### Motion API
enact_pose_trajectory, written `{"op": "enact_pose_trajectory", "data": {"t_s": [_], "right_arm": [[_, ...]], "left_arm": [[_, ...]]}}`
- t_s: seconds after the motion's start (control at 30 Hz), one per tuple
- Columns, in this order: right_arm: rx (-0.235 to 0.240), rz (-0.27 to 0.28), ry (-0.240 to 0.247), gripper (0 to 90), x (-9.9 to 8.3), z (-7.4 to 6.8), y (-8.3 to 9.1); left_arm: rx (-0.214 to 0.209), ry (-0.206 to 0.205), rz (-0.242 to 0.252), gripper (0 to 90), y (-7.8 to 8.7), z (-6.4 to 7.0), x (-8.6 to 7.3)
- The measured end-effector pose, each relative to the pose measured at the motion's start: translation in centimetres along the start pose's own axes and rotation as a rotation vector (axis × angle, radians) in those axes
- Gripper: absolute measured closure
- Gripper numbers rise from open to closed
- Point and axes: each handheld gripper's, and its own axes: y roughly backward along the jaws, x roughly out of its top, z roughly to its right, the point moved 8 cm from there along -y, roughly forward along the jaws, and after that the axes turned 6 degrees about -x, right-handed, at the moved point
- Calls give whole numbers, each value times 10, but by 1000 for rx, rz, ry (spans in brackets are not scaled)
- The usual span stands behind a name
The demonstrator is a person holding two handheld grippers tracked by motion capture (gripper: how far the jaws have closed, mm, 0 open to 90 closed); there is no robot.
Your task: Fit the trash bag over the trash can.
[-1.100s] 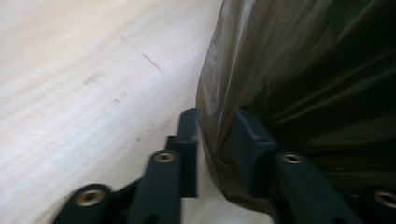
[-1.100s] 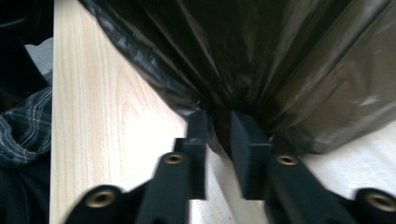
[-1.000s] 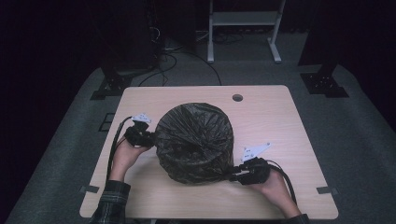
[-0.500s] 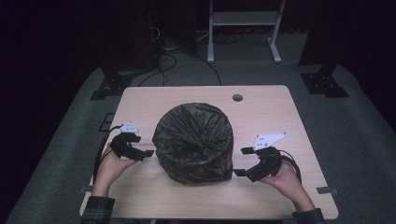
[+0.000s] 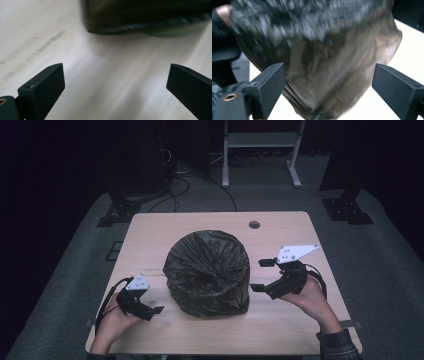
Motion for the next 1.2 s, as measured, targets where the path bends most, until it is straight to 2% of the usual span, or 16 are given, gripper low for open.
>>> {"op": "enact_pose_trajectory", "data": {"t_s": [0.13,0.3,0.37,0.57,0.67,0.73,0.8,0.97,1.13,1.2], "right_arm": [[5,33,23,105,23,-2,6],[-2,71,54,105,50,-3,7],[-1,67,66,106,59,-4,5],[17,-12,125,105,83,-11,-17],[50,-39,144,105,91,-17,-31],[65,-72,166,105,94,-21,-43],[76,-109,186,105,96,-24,-54],[68,-184,220,105,97,-28,-76],[86,-264,233,106,89,-30,-94],[87,-321,224,107,83,-30,-99]], "left_arm": [[1,-20,-62,6,-9,9,-12],[9,-45,-43,6,-16,16,-17],[2,-60,-41,6,-19,19,-18],[-23,-90,-27,6,-25,27,-19],[-48,-98,-13,6,-28,30,-18],[-78,-87,-1,6,-31,33,-17],[-85,-93,7,6,-32,35,-17],[-96,-102,29,0,-33,37,-16],[-104,-107,44,0,-35,39,-15],[-104,-106,47,0,-35,40,-15]]}}
